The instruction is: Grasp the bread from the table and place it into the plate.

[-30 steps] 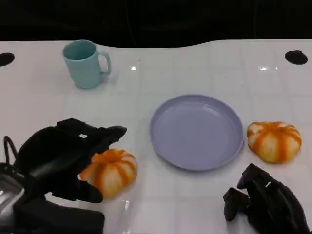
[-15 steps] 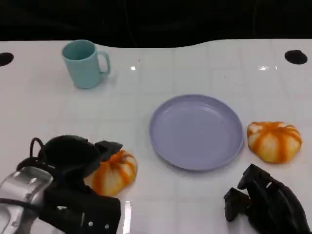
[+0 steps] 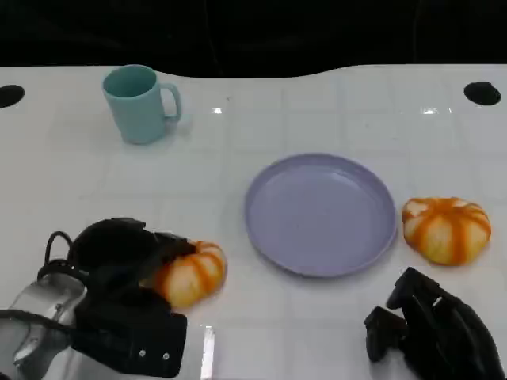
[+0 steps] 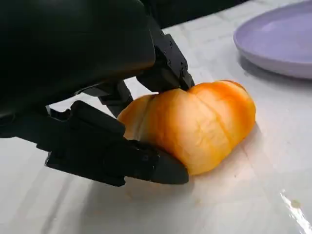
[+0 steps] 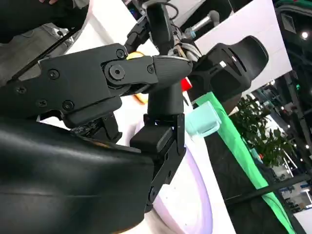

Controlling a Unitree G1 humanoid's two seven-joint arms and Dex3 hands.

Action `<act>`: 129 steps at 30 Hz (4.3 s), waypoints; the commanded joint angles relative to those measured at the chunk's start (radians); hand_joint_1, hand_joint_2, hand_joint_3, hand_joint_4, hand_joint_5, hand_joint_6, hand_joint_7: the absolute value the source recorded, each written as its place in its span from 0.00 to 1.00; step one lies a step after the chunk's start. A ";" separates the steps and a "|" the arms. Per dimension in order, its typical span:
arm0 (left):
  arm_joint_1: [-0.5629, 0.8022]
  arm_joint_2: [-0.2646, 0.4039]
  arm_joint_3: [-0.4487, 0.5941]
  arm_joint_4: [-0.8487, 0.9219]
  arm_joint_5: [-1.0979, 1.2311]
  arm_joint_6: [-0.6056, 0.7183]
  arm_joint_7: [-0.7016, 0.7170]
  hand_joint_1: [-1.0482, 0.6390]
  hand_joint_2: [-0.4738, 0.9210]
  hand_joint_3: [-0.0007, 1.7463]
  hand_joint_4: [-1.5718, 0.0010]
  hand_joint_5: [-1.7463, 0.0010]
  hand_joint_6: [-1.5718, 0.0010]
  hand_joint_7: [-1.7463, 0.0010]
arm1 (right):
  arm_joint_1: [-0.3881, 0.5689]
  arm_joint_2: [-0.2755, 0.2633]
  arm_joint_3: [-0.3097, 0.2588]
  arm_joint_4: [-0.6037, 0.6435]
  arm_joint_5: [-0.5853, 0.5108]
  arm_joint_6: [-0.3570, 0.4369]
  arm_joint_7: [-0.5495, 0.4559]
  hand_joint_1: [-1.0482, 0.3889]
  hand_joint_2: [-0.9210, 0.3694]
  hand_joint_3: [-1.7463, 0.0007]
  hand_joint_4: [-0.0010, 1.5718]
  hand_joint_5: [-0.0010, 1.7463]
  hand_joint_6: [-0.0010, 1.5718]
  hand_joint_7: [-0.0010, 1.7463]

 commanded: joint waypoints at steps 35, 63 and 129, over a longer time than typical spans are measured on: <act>-0.332 -0.286 -0.030 0.176 -0.172 -0.046 0.221 0.47 0.67 0.62 0.44 0.00 0.57 0.00 | -0.005 -0.017 -0.011 0.019 0.009 0.012 0.000 0.34 0.00 0.86 0.50 0.95 0.44 0.81; -0.471 -0.268 -0.152 0.286 -0.164 0.008 -0.201 0.04 1.00 0.31 1.00 0.81 0.89 0.98 | 0.007 -0.003 0.002 -0.014 0.009 0.017 -0.012 0.34 0.00 0.87 0.50 0.96 0.44 0.81; 0.480 -0.429 0.306 -0.594 -1.547 0.314 -0.680 0.21 1.00 0.19 0.52 0.00 0.67 0.02 | 0.031 -0.012 0.012 -0.025 0.029 0.017 0.002 0.34 0.00 0.85 0.50 0.96 0.44 0.81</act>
